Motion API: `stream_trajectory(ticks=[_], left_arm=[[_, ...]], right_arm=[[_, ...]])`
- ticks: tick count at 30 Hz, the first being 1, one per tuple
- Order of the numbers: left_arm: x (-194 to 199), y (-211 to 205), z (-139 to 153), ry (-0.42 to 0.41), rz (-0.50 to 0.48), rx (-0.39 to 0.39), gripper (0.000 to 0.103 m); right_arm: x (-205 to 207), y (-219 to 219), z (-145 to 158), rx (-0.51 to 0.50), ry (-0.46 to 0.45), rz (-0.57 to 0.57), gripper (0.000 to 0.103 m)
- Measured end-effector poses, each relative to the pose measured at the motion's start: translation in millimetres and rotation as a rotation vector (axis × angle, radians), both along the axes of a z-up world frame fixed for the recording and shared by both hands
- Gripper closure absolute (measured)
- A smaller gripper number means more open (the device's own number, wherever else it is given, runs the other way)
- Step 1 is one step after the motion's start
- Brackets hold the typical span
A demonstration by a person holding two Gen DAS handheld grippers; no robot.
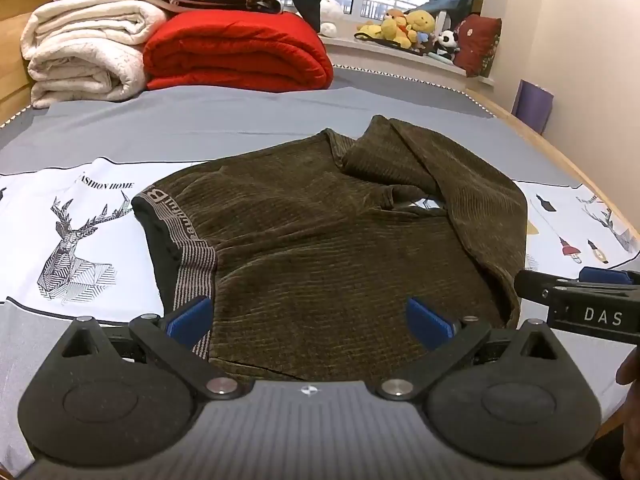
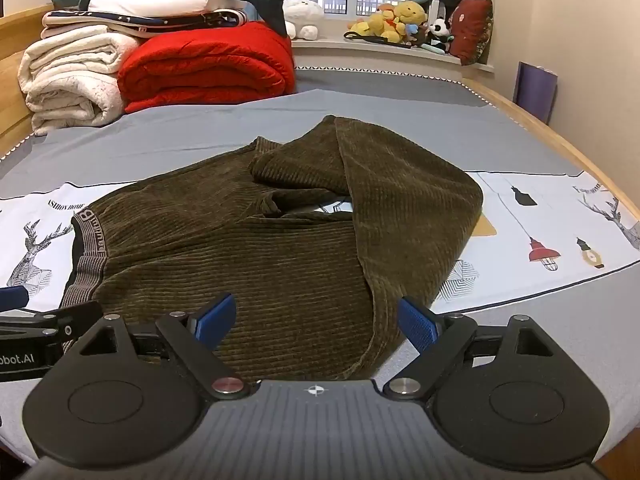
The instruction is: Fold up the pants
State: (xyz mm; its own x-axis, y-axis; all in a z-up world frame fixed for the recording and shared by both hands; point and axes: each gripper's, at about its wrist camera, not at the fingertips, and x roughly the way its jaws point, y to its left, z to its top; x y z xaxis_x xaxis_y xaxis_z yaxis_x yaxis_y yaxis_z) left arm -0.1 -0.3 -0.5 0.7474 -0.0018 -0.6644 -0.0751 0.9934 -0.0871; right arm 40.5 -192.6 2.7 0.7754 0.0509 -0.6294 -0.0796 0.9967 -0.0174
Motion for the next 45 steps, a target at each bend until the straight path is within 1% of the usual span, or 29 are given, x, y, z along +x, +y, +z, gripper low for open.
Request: stream_trajectory(ticks=[6, 7, 8, 10, 26, 34, 38, 39, 45], left_arm=[[-1.1, -1.0, -1.7, 0.000, -0.001, 0.005, 0.000], [-4.4, -4.1, 5.7, 0.002, -0.001, 0.006, 0.000], [-0.9, -5.0, 0.2, -0.002, -0.002, 0.006, 0.000], [-0.3, -1.9, -1.9, 0.001, -0.005, 0.005, 0.000], [2.7, -2.0, -3.3, 0.015, -0.011, 0.000, 0.000], [3.5, -3.7, -4.4, -0.008, -0.017, 0.010, 0.000], [3.7, -4.8, -5.4, 0.011, -0.025, -0.003, 0.000], [4.3, -4.0, -5.8, 0.027, -0.026, 0.000, 0.000], [1.9, -3.9, -2.8, -0.003, -0.037, -0.018, 0.000]], right_arm=[[0.5, -0.1, -0.2, 0.000, 0.002, -0.001, 0.014], [0.8, -0.2, -0.3, 0.001, 0.004, -0.001, 0.014], [0.9, -0.3, -0.5, 0.002, 0.005, -0.002, 0.014], [1.0, -0.1, -1.2, 0.003, 0.006, -0.003, 0.014], [3.4, 0.9, -2.9, 0.005, 0.016, 0.000, 0.014], [3.7, 3.1, -4.3, 0.004, 0.017, 0.008, 0.014], [3.4, 3.7, -4.2, 0.007, 0.020, 0.008, 0.014], [3.6, 3.3, -3.5, 0.007, 0.018, 0.008, 0.014], [3.4, 3.2, -4.3, 0.009, 0.017, 0.005, 0.014]])
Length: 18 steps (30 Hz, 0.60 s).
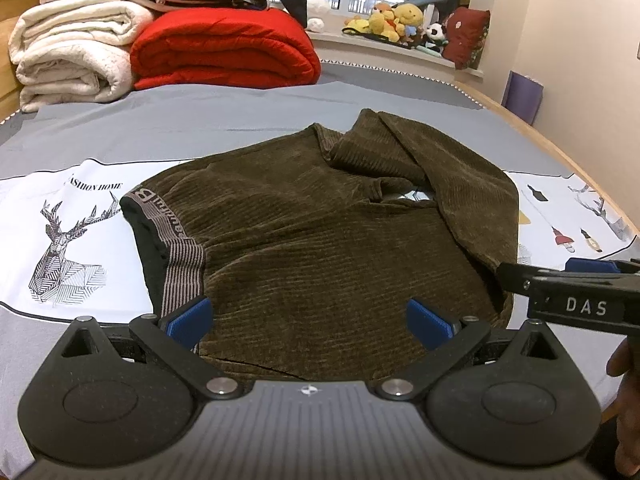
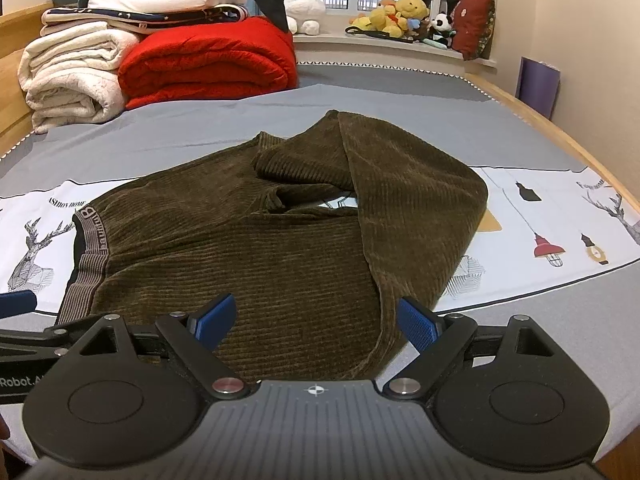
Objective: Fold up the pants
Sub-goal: 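Move both grippers toward the brown corduroy pants on the bed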
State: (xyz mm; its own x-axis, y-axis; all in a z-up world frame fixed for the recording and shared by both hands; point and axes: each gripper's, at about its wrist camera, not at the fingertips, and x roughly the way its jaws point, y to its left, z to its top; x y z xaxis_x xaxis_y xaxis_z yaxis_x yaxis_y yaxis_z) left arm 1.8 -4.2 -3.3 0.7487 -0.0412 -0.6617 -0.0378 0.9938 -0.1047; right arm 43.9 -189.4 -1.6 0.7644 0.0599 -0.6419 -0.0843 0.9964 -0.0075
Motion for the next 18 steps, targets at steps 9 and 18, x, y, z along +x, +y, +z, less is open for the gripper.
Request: stream_trajectory(ticks=[9, 18], left_arm=[[-7.1, -5.3, 5.3, -0.077, -0.057, 0.004, 0.001], [-0.7, 8.5, 3.0, 0.027, -0.058, -0.036, 0.070]], right_arm=[[-1.1, 2.1, -0.3, -0.011, -0.001, 0.019, 0.018], [-0.6, 1.7, -0.3, -0.005, -0.004, 0.026, 0.048]])
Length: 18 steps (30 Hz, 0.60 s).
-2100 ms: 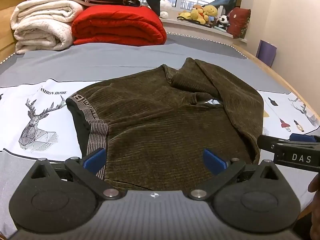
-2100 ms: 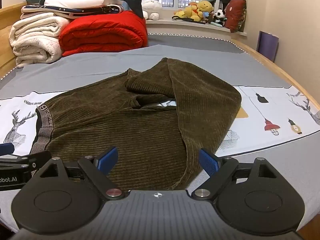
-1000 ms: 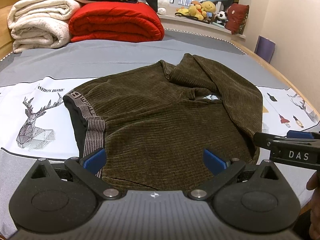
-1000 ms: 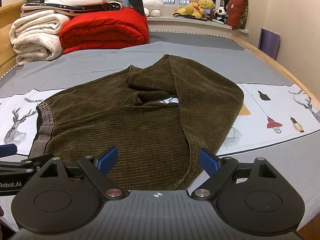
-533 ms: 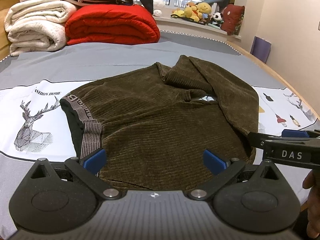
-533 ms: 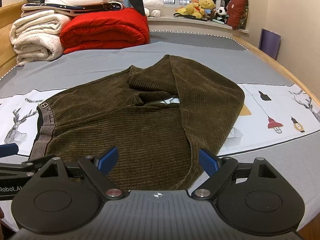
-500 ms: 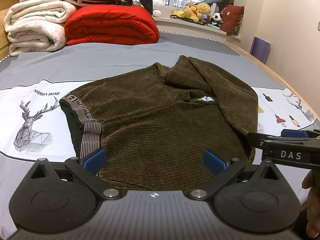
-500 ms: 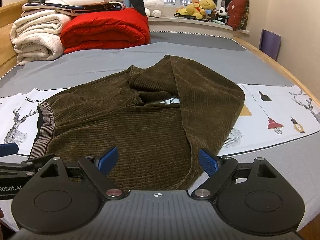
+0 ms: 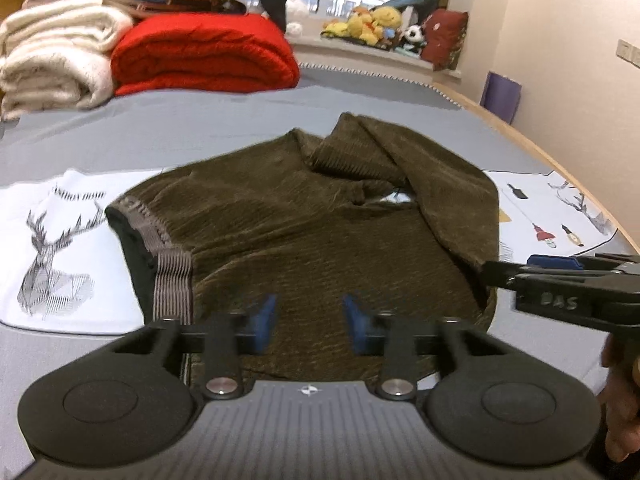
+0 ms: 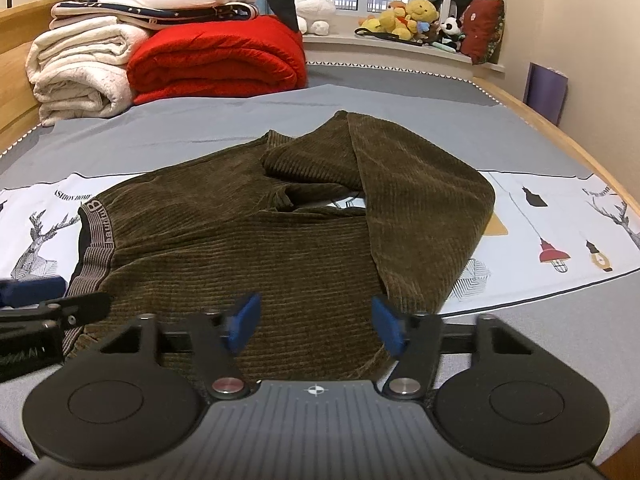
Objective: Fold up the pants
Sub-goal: 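Move both grippers toward the brown corduroy pants on the bed, then grasp the grey waistband with the left gripper and lift it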
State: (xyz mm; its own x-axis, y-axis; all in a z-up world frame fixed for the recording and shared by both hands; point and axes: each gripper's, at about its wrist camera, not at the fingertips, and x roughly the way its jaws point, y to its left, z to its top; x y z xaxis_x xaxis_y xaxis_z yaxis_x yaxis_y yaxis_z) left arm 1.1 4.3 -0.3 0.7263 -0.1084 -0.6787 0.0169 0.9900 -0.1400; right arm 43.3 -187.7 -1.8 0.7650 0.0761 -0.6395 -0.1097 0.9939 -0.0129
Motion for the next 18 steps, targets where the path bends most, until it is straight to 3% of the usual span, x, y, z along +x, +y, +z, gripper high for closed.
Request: stream_trajectory(ticks=[1, 5, 10, 11, 14, 15, 16, 18], left_arm=[[1.7, 5.6, -1.4, 0.013, 0.016, -0.013, 0.070], [12.7, 29.8, 0.4, 0.070, 0.033, -0.058, 0.070], [57.5, 69.2, 6.8, 0.163, -0.058, 0.036, 0.063], [64.4, 78.3, 5.6, 0.158, -0.072, 0.048, 0.058], [80.1, 110.8, -11.1, 0.136, -0.019, 0.092, 0.024], [85.0, 123.4, -21.2, 0.170, 0.027, 0.077, 0.024], [96.1, 138.1, -32.2, 0.260, 0.092, 0.028, 0.024], [106.3, 161.2, -40.5, 0.316, 0.186, -0.122, 0.019]], right_arm=[[0.1, -0.2, 0.3, 0.007, 0.002, 0.001, 0.052], [0.4, -1.7, 3.4, 0.024, -0.003, 0.001, 0.054], [4.1, -8.2, 5.5, 0.064, 0.021, -0.006, 0.054], [3.8, -9.4, 6.1, 0.073, 0.022, -0.008, 0.054], [4.1, -11.4, 6.7, 0.086, 0.029, 0.002, 0.053], [3.9, -11.7, 6.3, 0.086, 0.030, 0.006, 0.053], [4.1, -12.2, 6.3, 0.085, 0.031, 0.008, 0.053], [5.4, -13.6, 5.7, 0.083, 0.034, 0.006, 0.053]])
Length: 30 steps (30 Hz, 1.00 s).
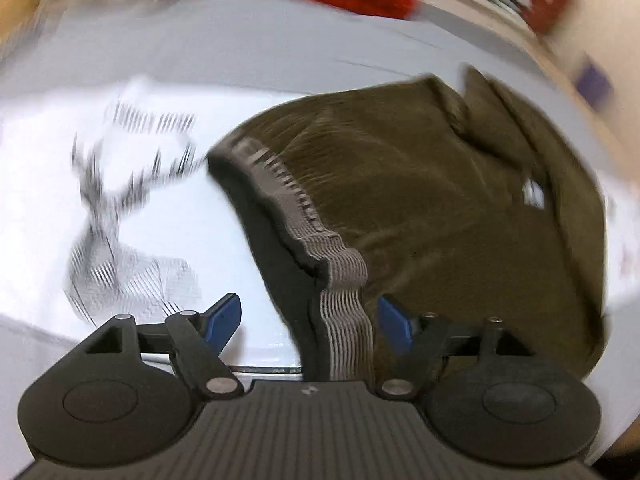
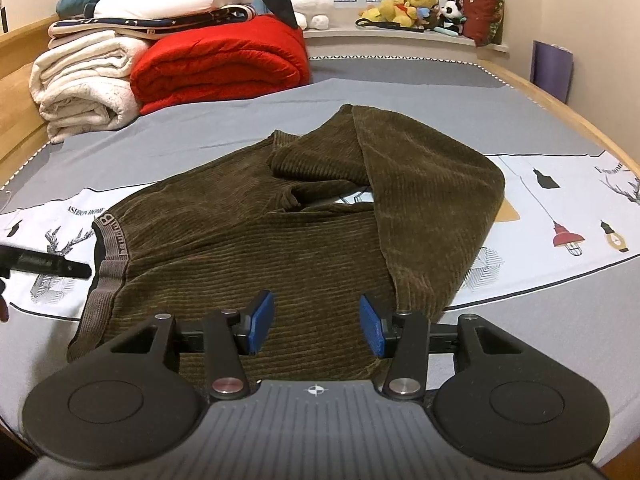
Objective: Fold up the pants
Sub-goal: 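Grasp the grey waistband with the left gripper and lift it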
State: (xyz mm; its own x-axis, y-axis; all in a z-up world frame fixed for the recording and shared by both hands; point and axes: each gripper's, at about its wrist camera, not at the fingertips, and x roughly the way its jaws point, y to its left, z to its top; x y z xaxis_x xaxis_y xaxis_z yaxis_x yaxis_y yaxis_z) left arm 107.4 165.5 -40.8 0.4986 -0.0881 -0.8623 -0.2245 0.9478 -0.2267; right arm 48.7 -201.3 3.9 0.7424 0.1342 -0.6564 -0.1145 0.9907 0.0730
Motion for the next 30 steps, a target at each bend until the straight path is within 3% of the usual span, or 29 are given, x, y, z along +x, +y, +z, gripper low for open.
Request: stream_trajectory(ticks=[2, 4, 10, 14, 16, 20, 24, 30], left_arm=[[7.4, 8.8, -5.8, 0.033, 0.053, -0.047, 0.017], [14.6, 5.7, -16.8, 0.097, 0.057, -0.043, 0.017], [28.7, -19.5, -29.5, 0.170, -0.041, -0.104, 0.017], [32.8, -37.6, -39.0, 0.184, -0.102, -0.021, 0.020], [33.7, -43.4, -38.6, 0.167, -0.116, 0.008, 0.025], [31.1, -43.4, -39.1, 0.150, -0.115, 0.059, 0.053], [25.2, -46.1, -29.0, 0.090, -0.146, 0.082, 0.071], [5.2, -42.7, -11.2, 0.009, -0.178, 0.098, 0.079]], right_arm=[[2.4, -2.7, -1.4, 0.004, 0.011, -0.005, 0.052], [5.1, -4.8, -3.1, 0.008, 0.021, -0.010, 0.052], [7.7, -5.4, -6.1, 0.007, 0.037, -0.012, 0.048], [7.5, -4.1, -6.9, -0.002, 0.040, -0.004, 0.048], [7.0, -4.9, -7.2, -0.005, 0.040, -0.005, 0.048], [6.8, -7.2, -8.5, -0.008, 0.046, -0.014, 0.048], [6.7, -7.8, -9.1, -0.019, 0.047, -0.022, 0.048], [1.7, -7.3, -11.0, 0.016, 0.070, -0.064, 0.048]])
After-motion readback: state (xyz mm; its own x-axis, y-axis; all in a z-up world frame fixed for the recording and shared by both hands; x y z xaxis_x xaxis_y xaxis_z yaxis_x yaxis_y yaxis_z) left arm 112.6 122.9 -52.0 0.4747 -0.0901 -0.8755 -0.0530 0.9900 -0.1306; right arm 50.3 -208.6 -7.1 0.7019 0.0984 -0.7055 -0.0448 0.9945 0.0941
